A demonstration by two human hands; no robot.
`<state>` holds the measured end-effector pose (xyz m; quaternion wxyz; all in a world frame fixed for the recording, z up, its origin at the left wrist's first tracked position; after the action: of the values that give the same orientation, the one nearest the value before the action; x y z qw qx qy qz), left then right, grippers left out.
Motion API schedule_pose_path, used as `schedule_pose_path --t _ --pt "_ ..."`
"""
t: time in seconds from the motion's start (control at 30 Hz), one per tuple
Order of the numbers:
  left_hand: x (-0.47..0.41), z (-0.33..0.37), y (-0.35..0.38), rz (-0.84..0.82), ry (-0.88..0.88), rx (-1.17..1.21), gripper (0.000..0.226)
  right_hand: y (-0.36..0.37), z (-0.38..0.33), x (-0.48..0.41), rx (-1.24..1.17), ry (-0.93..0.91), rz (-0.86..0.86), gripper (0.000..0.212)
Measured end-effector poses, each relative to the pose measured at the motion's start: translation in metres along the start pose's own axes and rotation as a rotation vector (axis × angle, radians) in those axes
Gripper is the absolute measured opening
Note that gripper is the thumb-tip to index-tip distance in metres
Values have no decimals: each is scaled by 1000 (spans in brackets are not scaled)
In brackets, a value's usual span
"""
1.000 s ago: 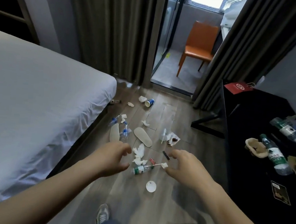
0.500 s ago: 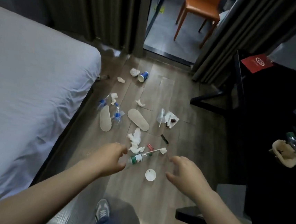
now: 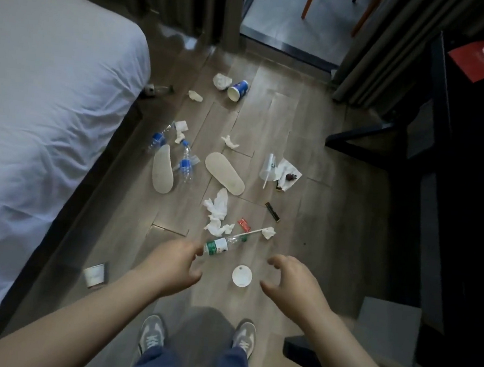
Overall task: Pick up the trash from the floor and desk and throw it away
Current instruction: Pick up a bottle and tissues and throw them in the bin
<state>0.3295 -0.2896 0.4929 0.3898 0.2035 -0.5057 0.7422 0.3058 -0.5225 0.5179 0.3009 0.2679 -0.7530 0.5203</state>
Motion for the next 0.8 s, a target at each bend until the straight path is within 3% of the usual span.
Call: schedule_pose_path --t 0.33,0.57,0.73,0.8 --pt "-207 -30 133 -4 -74 26 38 89 114 -195 -37 -17 -44 44" --pt "-374 -103 219 95 -57 -41 35 173 174 -376 60 -43 28 47" --pt "-464 -162 257 179 -35 -152 47 219 196 -479 161 -118 99 35" --pt "-486 -181 264 206 -4 -151 48 226 202 -509 243 -149 121 40"
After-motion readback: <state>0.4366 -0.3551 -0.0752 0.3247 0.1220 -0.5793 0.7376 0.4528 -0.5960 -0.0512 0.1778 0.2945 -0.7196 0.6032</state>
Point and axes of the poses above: each hand's wrist, its own x-axis away from the middle knuckle, its own y-axis out of the palm, z = x × y, the point moved 1 cm from there along -x, towards the middle knuckle, and after that the axes turned 15 degrees about -z, right-handed, at the moved point
